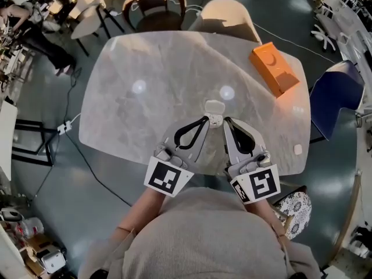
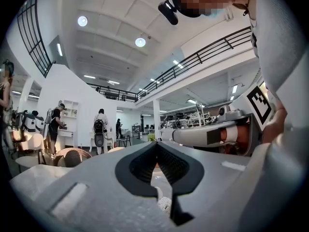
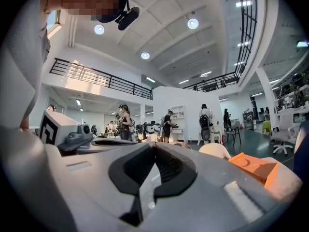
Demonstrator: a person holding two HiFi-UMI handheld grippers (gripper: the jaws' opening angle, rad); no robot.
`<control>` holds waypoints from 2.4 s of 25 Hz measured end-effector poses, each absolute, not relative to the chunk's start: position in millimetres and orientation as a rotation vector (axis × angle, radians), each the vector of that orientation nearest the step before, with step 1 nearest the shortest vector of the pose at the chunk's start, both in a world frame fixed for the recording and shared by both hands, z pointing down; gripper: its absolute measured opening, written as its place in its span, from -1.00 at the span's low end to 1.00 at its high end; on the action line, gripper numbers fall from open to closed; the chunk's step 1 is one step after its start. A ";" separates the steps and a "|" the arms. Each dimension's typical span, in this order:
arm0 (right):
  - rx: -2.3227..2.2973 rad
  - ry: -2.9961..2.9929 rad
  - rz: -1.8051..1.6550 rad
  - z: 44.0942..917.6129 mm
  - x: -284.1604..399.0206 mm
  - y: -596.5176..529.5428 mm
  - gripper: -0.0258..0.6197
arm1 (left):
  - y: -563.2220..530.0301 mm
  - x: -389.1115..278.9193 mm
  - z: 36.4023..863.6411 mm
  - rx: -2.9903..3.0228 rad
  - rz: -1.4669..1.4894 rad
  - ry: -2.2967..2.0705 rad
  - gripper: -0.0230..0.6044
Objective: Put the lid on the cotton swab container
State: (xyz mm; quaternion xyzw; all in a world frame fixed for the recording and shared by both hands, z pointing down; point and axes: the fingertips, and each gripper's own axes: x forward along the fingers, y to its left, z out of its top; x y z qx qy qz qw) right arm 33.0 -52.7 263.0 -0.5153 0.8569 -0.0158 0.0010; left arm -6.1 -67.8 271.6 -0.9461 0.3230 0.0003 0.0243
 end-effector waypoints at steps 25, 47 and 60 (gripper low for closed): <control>-1.652 2.681 -0.105 268.1 40.4 -97.4 -0.92 | -113.0 -0.3 279.8 -2.988 -0.002 0.967 -0.93; -1.572 2.758 -0.186 298.2 57.7 -110.7 -0.92 | -122.3 -1.2 331.5 -2.995 -0.109 0.936 -0.93; -1.601 2.764 -0.221 319.9 62.8 -112.6 -0.92 | -116.5 -5.0 374.1 -3.019 -0.253 0.836 -0.93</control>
